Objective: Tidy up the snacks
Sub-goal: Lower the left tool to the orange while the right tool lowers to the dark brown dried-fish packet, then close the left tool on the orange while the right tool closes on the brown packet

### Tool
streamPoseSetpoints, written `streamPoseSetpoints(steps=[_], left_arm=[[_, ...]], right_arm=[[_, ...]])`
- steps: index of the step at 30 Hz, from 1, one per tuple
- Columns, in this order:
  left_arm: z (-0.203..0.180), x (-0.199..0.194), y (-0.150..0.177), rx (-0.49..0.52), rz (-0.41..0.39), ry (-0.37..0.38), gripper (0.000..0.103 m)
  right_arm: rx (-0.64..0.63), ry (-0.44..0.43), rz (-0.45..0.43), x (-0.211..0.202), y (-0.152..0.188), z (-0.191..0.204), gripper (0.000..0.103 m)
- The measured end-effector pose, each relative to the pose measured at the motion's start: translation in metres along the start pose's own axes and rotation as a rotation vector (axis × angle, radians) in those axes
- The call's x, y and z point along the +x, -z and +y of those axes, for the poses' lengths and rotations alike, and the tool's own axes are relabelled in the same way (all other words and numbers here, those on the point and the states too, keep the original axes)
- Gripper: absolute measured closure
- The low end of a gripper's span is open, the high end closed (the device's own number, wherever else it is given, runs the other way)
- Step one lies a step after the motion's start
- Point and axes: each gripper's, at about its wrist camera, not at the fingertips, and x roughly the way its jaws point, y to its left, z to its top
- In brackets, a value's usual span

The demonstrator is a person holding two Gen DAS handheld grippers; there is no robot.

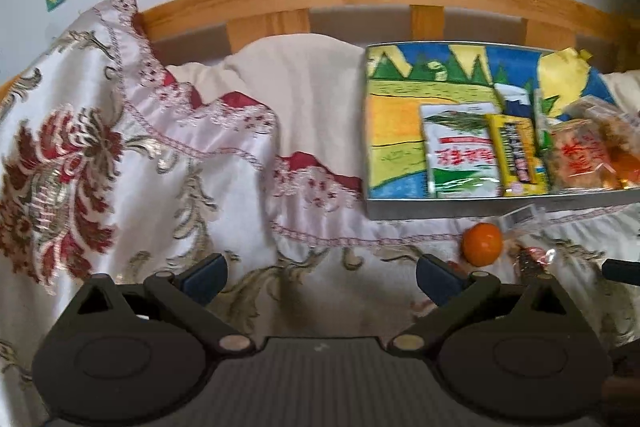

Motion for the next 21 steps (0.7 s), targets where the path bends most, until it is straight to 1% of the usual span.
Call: streamPoseSetpoints(steps=[3,6,11,15,19,21], left_arm=[[-0.005,0.002,0.000,-0.005,0.004,0.041,0.001],[-0.014,0.004,0.000,-0.005,0.007,0.069,0.001],[-0.026,0.013,-0.003,0.013,0.022,0.100,0.001],[-0.032,0.021,-0.005,0.023,0.025,0.104,0.001],[-0.034,0.030,-0.008,0.011,0.034,0.114,0.001],[-0.035,0.035,-0.009,0.002,0.042,0.133,0.001]], right_arm=[[-0.011,0.024,-0.004,-0.008,0.006,-0.012,0.001],[0.011,0.035,-0.018,-0.014,0.013,-0.023,0.001],[0.038,0.015,-0.043,-0.014,0.015,-0.029,0.001],[0.006,-0.008,-0.072,-0.012,0.015,-0.025,0.001],[-0.027,-0.034,-0.103,-0.010,0.011,-0.023,0.001],[-0.035,-0.048,-0.111,-0.008,0.010,-0.024,0.005]])
